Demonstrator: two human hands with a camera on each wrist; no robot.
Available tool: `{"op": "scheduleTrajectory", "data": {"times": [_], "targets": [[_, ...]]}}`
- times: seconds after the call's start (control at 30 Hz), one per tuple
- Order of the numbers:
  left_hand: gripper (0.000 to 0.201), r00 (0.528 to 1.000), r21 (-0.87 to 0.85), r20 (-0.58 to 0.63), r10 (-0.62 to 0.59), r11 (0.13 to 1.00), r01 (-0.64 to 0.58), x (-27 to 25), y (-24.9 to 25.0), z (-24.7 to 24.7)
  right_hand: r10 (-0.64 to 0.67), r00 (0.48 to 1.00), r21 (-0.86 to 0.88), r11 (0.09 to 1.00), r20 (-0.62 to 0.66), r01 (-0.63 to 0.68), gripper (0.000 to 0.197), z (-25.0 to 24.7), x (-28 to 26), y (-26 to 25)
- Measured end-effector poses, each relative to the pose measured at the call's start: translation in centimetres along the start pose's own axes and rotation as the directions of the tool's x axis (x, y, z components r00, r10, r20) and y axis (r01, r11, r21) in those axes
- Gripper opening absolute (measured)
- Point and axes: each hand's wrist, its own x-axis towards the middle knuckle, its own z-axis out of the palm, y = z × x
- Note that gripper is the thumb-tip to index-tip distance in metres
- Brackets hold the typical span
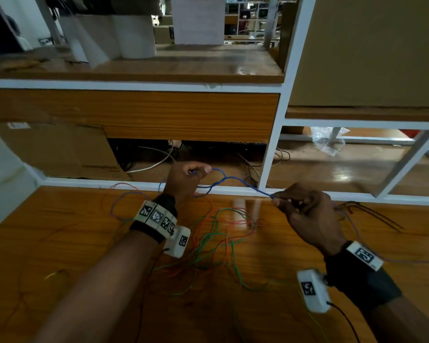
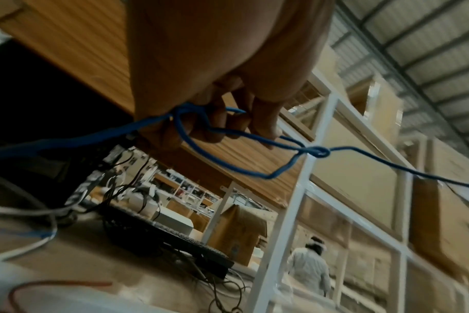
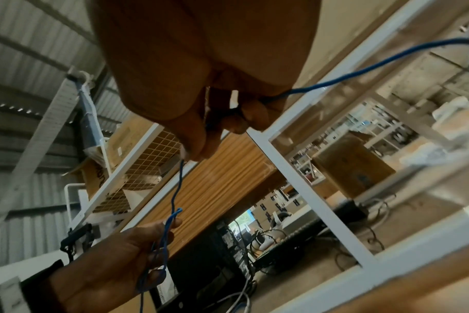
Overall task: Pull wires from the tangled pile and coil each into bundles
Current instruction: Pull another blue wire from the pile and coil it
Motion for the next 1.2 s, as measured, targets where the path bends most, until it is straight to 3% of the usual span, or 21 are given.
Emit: {"op": "scheduleTrajectory", "data": {"times": [0.1,0.23,0.43,0.57,0.7,0.8,0.9,0.97,1.07,1.13,1.2], "targets": [[0.020,0.985,0.214,0.010,0.171,0.962,-0.169,-1.1,-0.2,0.7,0.132,0.978,-0.012,0.991,0.164,-0.132,0.011,0.0,0.1,-0.5],[0.028,0.950,0.269,0.062,0.307,0.911,-0.312,-2.2,0.1,1.8,0.103,0.954,-0.057,0.994,0.282,-0.090,0.025,0.8,1.7,-1.6],[0.025,0.947,0.271,0.101,0.306,0.907,-0.322,-2.4,0.6,2.6,0.066,0.968,-0.016,0.998,0.241,-0.064,0.014,3.2,3.6,-2.1],[0.020,0.940,0.278,0.204,0.274,0.904,-0.324,-2.1,0.7,1.9,0.064,0.976,0.042,0.996,0.206,-0.074,0.015,3.9,3.8,-2.6],[0.030,0.931,0.304,0.233,0.280,0.889,-0.343,-2.5,1.7,1.3,0.025,0.988,0.023,0.999,0.151,-0.028,0.022,4.2,4.1,-2.8],[0.044,0.929,0.206,0.240,0.281,0.921,-0.332,-3.9,2.7,0.2,0.023,0.991,-0.021,1.000,0.133,-0.020,0.020,4.5,4.3,-2.7],[0.037,0.902,0.226,0.302,0.308,0.896,-0.382,-4.7,2.9,-0.6,0.002,0.988,-0.014,1.000,0.154,0.000,0.011,4.7,4.2,-2.8],[0.027,0.889,0.275,0.289,0.355,0.859,-0.432,-4.6,2.7,-1.0,-0.072,0.980,-0.099,0.991,0.184,0.091,0.022,5.1,4.1,-2.9],[0.021,0.853,0.300,0.314,0.418,0.808,-0.506,-3.6,2.1,-1.6,-0.138,0.946,-0.191,0.961,0.293,0.200,0.020,5.9,4.2,-2.7],[0.021,0.833,0.338,0.344,0.434,0.770,-0.541,-2.4,1.9,-2.2,-0.076,0.924,-0.123,0.984,0.376,0.131,0.019,6.1,4.4,-2.9],[0.021,0.850,0.406,0.284,0.445,0.747,-0.527,-1.7,1.9,-2.5,0.007,0.908,-0.034,0.999,0.419,0.008,0.017,6.2,4.6,-3.3]]}}
